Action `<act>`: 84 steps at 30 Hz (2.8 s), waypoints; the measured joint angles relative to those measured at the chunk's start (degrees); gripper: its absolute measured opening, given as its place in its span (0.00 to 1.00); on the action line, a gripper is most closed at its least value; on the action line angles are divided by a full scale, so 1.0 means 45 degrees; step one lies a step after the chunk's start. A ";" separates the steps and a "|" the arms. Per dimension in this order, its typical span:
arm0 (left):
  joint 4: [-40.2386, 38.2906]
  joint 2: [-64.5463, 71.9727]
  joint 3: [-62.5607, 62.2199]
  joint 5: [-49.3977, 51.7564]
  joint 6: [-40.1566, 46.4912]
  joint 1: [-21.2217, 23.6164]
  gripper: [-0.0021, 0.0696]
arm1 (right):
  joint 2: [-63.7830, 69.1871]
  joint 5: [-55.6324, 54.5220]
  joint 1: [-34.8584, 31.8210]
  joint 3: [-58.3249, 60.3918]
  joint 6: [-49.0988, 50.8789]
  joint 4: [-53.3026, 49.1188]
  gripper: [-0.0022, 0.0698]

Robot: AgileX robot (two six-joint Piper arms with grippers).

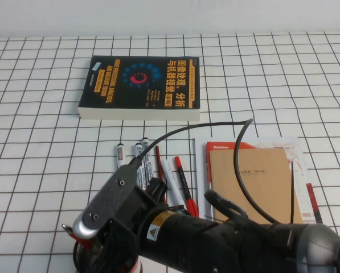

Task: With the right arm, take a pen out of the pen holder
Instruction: 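Take a marker out of the pen holder and lay it on the table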

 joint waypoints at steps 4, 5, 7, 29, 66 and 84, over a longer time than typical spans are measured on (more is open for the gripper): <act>0.0000 0.0000 0.0000 0.0000 0.0000 0.0000 0.02 | 0.0029 -0.0030 0.0000 0.0000 0.0000 0.0000 0.25; 0.0000 0.0000 0.0000 0.0000 0.0000 0.0000 0.02 | 0.0034 -0.0030 0.0000 0.0000 0.0000 0.0020 0.24; 0.0000 0.0000 0.0000 0.0000 0.0000 0.0000 0.02 | 0.0056 -0.0030 0.0000 0.0000 0.0000 0.0020 0.21; 0.0000 0.0000 0.0000 0.0000 0.0000 0.0000 0.02 | -0.2617 0.0288 0.0000 -0.0029 0.0000 0.0512 0.13; 0.0000 0.0000 0.0000 0.0000 0.0000 0.0000 0.02 | 0.4622 0.8746 -0.5453 -0.9248 0.9223 -0.2155 0.13; 0.0000 0.0000 0.0000 0.0000 0.0000 0.0000 0.02 | 0.6342 0.8420 -0.5699 -1.0016 0.9297 -0.2256 0.13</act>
